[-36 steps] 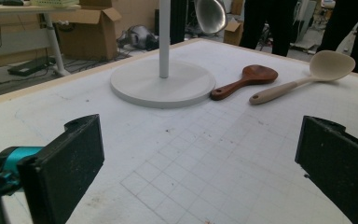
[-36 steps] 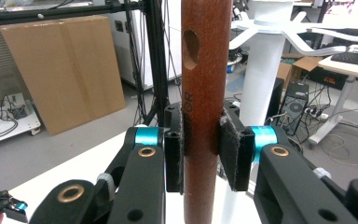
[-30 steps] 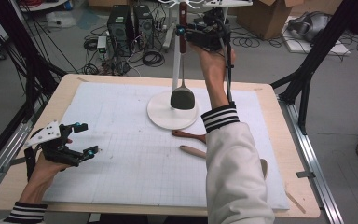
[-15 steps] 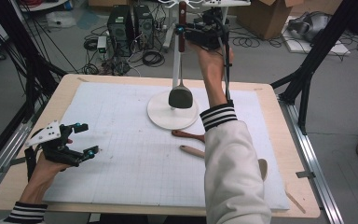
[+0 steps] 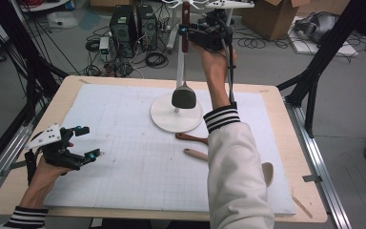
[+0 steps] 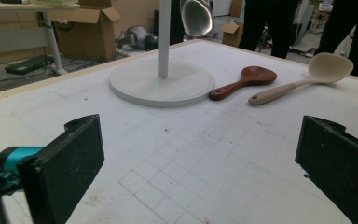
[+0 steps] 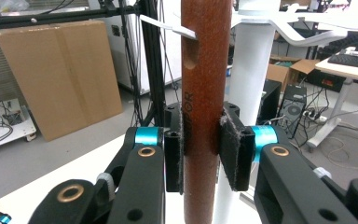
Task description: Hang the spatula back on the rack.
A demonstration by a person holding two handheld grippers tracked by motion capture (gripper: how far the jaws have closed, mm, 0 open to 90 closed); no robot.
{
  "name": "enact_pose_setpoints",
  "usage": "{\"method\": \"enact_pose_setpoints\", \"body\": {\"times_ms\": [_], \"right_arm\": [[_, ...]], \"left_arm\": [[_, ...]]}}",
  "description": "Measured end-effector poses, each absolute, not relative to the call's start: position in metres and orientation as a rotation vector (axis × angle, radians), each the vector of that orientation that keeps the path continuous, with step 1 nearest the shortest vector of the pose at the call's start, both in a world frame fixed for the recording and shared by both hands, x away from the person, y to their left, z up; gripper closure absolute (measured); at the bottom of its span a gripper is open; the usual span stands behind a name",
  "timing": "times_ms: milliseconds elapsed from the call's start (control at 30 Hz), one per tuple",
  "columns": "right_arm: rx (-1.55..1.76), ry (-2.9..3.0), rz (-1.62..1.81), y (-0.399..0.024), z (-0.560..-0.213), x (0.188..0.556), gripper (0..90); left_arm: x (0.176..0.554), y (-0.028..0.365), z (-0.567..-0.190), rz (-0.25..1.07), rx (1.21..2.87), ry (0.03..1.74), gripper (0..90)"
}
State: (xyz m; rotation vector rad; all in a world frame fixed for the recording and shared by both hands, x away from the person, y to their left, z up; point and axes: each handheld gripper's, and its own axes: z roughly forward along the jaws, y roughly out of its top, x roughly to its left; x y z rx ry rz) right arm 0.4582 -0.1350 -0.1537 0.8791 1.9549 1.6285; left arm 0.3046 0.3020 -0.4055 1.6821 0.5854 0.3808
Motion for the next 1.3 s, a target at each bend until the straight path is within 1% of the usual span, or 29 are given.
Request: {"method": "enact_pose_setpoints", "body": {"times_ms": [433, 533, 833, 933, 1067, 1100, 1167, 1233, 1300], "right_arm": [[0.843, 1.961, 1.621, -0.132, -0.155, 0.458, 72.3], [0.832, 1.925, 1.643, -0.133, -0.154, 0.457, 67.1], [0.823, 1.937, 1.612, -0.137, -0.151, 0.452, 64.8], [0.822, 1.945, 1.603, -0.139, -0.15, 0.45, 62.1], [0.819, 1.969, 1.586, -0.144, -0.151, 0.447, 53.4], [0.815, 1.972, 1.578, -0.144, -0.151, 0.447, 49.8], [0.825, 1.984, 1.562, -0.145, -0.152, 0.446, 36.8], [0.834, 2.001, 1.547, -0.147, -0.153, 0.445, 27.8], [0.828, 2.019, 1.53, -0.148, -0.155, 0.443, 14.7]], "left_arm": [[0.304, 0.304, -0.405, 0.382, 1.67, 0.586, 1.7], [0.304, 0.305, -0.405, 0.387, 1.67, 0.587, 1.7], [0.305, 0.304, -0.405, 0.381, 1.672, 0.59, 1.7], [0.305, 0.304, -0.405, 0.38, 1.669, 0.588, 1.7], [0.305, 0.304, -0.405, 0.38, 1.664, 0.591, 1.7], [0.305, 0.304, -0.405, 0.381, 1.668, 0.592, 1.7], [0.305, 0.304, -0.406, 0.383, 1.669, 0.592, 1.7], [0.305, 0.304, -0.406, 0.384, 1.671, 0.593, 1.7], [0.305, 0.304, -0.405, 0.384, 1.669, 0.596, 1.7]]}}
